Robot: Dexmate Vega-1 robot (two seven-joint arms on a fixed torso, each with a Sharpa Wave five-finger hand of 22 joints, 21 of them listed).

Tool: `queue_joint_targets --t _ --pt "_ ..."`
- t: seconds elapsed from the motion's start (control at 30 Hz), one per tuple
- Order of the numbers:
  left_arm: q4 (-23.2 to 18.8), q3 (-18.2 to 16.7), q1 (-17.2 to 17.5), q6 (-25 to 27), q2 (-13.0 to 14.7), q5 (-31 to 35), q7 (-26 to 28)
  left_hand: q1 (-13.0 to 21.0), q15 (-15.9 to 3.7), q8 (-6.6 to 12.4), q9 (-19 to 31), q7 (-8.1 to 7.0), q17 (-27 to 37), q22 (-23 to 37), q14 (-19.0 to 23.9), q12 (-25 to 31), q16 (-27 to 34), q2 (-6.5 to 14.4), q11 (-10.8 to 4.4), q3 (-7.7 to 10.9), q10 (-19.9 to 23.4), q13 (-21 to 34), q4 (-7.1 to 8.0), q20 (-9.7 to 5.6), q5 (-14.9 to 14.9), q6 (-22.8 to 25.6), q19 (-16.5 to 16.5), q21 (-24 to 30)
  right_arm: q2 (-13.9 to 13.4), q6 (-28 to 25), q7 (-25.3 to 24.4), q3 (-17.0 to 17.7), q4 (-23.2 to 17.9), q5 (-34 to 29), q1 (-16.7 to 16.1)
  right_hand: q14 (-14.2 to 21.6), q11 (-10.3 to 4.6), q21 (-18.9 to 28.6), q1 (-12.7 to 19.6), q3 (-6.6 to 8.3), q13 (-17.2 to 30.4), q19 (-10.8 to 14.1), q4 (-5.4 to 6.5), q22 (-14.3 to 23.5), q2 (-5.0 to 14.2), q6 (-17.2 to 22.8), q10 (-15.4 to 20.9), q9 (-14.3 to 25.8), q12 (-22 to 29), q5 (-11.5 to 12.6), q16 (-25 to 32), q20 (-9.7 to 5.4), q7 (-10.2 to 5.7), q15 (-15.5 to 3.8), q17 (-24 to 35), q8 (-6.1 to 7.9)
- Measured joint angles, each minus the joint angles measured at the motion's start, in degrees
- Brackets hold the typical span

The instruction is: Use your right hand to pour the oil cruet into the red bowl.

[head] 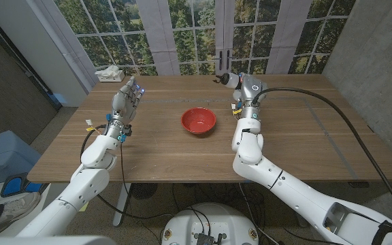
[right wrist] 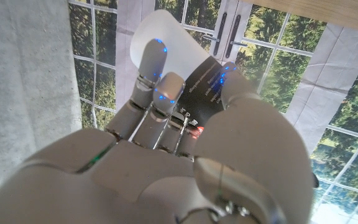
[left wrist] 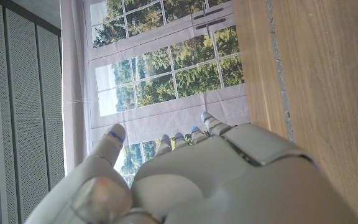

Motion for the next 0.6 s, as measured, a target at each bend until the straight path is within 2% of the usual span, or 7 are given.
queue_joint_targets --t 0.3,0.6 --pt "-0.14 -0.09 0.13 -0.03 0.03 0.05 0.11 0.00 0.00 0.00 0.00 0.00 0.01 0.00 0.00 0.00 0.00 0.00 0.00 -0.23 0.00 0.00 -0.23 0.00 0.00 0.00 0.00 0.00 0.07 -1.20 -2.01 1.62 -2.48 7.07 -0.71 0.21 0.31 -0.22 -0.06 0.00 -0.07 0.00 0.00 0.00 0.08 0.30 0.30 0.00 -0.01 -0.04 0.00 0.00 0.31 -0.21 0.14 0.00" --pt "-0.16 -0.10 0.05 -0.01 0.04 0.07 0.20 0.00 0.00 0.00 0.00 0.00 0.01 0.00 0.00 0.00 0.00 0.00 0.00 -0.29 0.00 0.00 -0.65 0.00 0.00 0.00 0.00 -0.44 -0.07 -1.45 -3.70 5.16 -6.29 15.27 -2.26 0.21 0.62 -0.22 0.03 0.00 -0.36 -0.01 0.00 0.00 0.17 0.50 0.60 0.00 -0.05 -0.05 0.01 0.00 0.93 -0.21 0.14 -0.01"
